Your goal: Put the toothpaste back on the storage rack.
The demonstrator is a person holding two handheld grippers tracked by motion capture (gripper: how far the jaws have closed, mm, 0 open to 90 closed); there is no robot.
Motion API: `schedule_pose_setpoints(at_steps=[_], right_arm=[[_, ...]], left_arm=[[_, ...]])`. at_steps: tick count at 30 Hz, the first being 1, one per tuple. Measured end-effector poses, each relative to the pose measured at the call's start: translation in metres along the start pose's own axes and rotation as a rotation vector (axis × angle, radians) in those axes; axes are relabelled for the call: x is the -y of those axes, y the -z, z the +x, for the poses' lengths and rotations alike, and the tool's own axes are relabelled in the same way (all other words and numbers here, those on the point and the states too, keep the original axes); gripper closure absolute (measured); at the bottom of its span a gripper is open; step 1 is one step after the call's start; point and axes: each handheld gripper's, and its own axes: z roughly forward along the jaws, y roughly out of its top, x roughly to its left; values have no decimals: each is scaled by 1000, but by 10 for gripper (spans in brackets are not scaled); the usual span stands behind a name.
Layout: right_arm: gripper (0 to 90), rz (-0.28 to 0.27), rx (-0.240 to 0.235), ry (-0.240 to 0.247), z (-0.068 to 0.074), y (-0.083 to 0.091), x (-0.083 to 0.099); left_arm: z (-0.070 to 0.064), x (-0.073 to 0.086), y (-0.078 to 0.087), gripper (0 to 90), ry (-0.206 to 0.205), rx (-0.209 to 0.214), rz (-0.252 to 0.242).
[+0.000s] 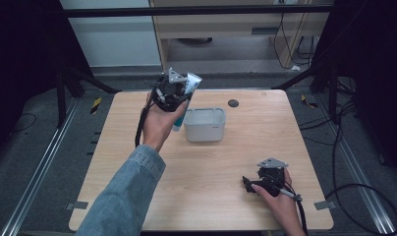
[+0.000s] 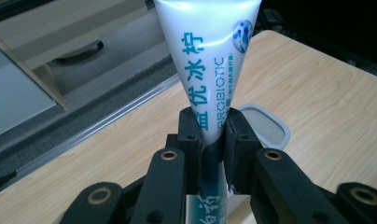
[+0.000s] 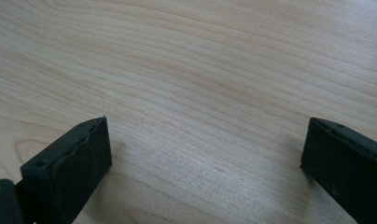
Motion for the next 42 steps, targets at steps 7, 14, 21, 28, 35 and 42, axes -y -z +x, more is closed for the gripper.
schedule_pose_setpoints(at_steps=[7, 14, 21, 28, 35, 42], right_arm=[[19, 0, 1, 0, 0, 0, 0], [19, 0, 1, 0, 0, 0, 0], [19, 0, 1, -1, 0, 0, 0], [19, 0, 1, 0, 0, 0, 0], [19, -1, 0, 0, 0, 0, 0], [19, -1, 1, 1, 0, 0, 0]], left_arm=[[6, 3, -1, 785, 23, -4, -21], [5, 2, 1, 785, 26, -6, -41], [-1, -2, -2, 786, 35, 23, -67], [-4, -3, -4, 786, 42, 18, -93], [-7, -6, -6, 785, 42, 18, -124], [-7, -9, -11, 786, 53, 25, -136]])
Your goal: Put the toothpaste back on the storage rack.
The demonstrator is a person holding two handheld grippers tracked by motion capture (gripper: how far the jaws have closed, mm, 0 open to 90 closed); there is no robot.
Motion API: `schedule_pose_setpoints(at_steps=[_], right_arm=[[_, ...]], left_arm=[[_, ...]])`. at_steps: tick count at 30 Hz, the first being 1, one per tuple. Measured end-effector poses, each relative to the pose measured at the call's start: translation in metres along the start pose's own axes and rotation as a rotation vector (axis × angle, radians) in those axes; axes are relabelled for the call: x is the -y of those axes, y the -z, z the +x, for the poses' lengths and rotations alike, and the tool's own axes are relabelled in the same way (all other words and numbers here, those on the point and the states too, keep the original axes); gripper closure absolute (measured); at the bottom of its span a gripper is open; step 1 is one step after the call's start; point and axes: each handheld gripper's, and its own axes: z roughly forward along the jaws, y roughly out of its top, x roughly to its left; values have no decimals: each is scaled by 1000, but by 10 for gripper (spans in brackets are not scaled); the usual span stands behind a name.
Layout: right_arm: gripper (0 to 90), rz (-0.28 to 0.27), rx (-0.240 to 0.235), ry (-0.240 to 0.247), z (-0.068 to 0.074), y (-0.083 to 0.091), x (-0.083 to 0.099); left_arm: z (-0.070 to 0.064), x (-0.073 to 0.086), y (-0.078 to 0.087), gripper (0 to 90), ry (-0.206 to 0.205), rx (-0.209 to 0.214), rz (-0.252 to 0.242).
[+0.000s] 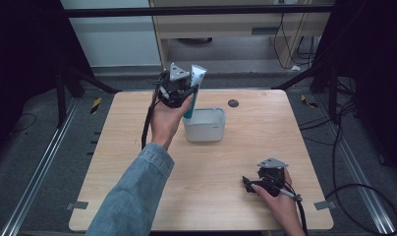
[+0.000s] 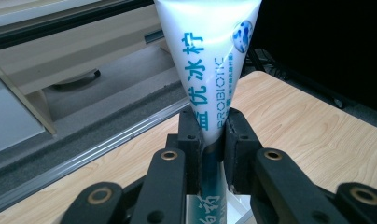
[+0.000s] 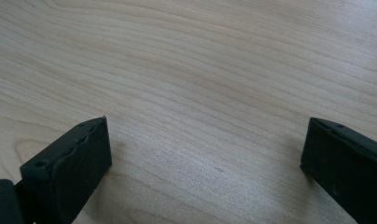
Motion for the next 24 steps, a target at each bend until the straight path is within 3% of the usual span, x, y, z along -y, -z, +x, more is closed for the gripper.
schedule_pose_setpoints(at_steps=[16, 24], right_arm=[[19, -1, 0, 2, 0, 0, 0], [19, 2, 0, 0, 0, 0, 0]], left_arm=[[0, -5, -6, 785, 19, 5, -43], [1, -4, -17, 785, 35, 24, -62]])
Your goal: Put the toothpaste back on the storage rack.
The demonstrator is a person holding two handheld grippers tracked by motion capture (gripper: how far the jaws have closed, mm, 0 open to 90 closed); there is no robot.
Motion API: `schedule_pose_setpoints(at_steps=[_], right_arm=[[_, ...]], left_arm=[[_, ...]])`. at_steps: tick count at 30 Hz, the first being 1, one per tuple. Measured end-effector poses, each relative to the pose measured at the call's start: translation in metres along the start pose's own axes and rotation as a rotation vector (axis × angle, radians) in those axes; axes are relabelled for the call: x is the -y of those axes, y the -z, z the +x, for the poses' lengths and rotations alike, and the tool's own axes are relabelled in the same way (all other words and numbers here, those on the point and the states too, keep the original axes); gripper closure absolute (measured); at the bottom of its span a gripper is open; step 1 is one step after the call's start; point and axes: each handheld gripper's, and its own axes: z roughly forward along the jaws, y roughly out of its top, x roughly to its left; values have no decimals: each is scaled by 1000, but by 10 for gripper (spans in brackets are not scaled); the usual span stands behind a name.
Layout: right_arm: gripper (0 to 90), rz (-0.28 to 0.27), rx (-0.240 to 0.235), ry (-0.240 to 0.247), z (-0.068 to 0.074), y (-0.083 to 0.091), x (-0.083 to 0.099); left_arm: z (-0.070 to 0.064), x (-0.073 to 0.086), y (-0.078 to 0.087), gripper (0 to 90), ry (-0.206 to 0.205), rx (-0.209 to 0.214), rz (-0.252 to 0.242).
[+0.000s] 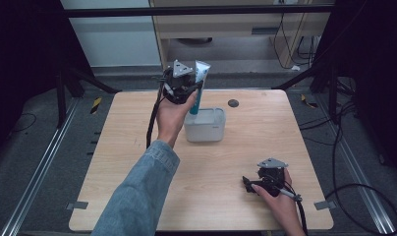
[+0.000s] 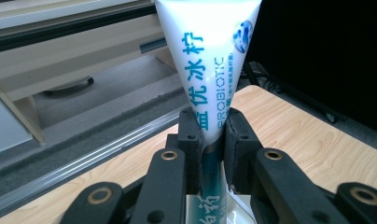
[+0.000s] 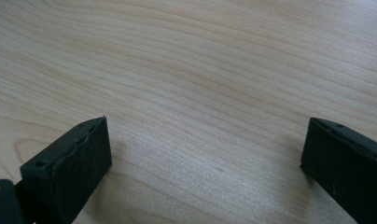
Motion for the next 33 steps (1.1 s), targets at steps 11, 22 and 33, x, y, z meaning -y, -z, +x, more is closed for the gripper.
schedule_pose_setpoints(at_steps=[11, 22, 33], right_arm=[[19, 0, 0, 0, 0, 0, 0], [19, 0, 0, -1, 0, 0, 0], [19, 1, -1, -1, 0, 0, 0]], left_arm=[[4, 2, -16, 785, 19, 23, -61], [2, 2, -16, 785, -11, 33, -98], [-7, 8, -34, 785, -14, 57, -80]])
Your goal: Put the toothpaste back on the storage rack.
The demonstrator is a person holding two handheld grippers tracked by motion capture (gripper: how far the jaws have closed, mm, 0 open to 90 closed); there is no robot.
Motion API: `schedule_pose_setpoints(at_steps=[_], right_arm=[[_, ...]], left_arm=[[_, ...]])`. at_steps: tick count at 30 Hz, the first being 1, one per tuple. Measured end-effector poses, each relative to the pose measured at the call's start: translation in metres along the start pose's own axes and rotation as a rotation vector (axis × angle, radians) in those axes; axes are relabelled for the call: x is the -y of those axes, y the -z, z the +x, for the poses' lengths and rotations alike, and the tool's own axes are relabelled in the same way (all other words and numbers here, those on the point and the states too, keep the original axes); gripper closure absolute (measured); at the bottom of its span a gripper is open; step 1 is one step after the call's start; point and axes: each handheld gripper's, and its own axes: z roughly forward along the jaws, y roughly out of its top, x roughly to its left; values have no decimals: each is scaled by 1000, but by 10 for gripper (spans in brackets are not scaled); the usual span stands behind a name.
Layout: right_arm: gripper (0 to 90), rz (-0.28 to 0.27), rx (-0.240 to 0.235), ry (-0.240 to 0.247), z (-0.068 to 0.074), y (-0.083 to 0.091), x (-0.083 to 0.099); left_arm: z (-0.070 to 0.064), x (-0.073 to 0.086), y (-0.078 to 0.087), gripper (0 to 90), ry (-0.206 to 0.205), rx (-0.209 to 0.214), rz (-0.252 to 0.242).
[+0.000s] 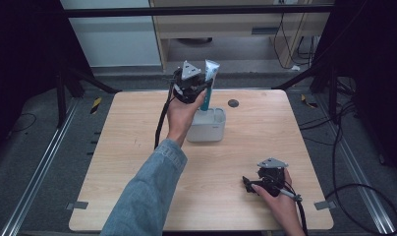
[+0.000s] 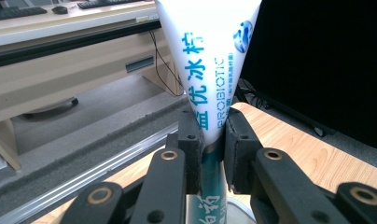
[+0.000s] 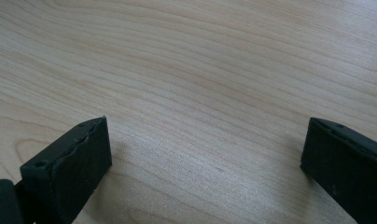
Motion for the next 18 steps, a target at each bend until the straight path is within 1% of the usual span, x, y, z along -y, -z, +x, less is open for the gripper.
schedule_pose_setpoints(at_steps=[2, 9, 11, 14, 18], right_arm=[[19, 0, 0, 0, 0, 0, 0], [19, 0, 0, 0, 0, 0, 0], [19, 0, 0, 0, 0, 0, 0], [19, 0, 0, 0, 0, 0, 0], [19, -1, -1, -1, 0, 0, 0]], left_arm=[[0, 1, -2, 785, -7, -5, 0], [4, 8, -7, 785, 11, -1, -2], [5, 11, -7, 785, 17, 1, 1], [4, 14, -9, 785, 9, 1, 11], [4, 20, -11, 785, 15, 4, 17]])
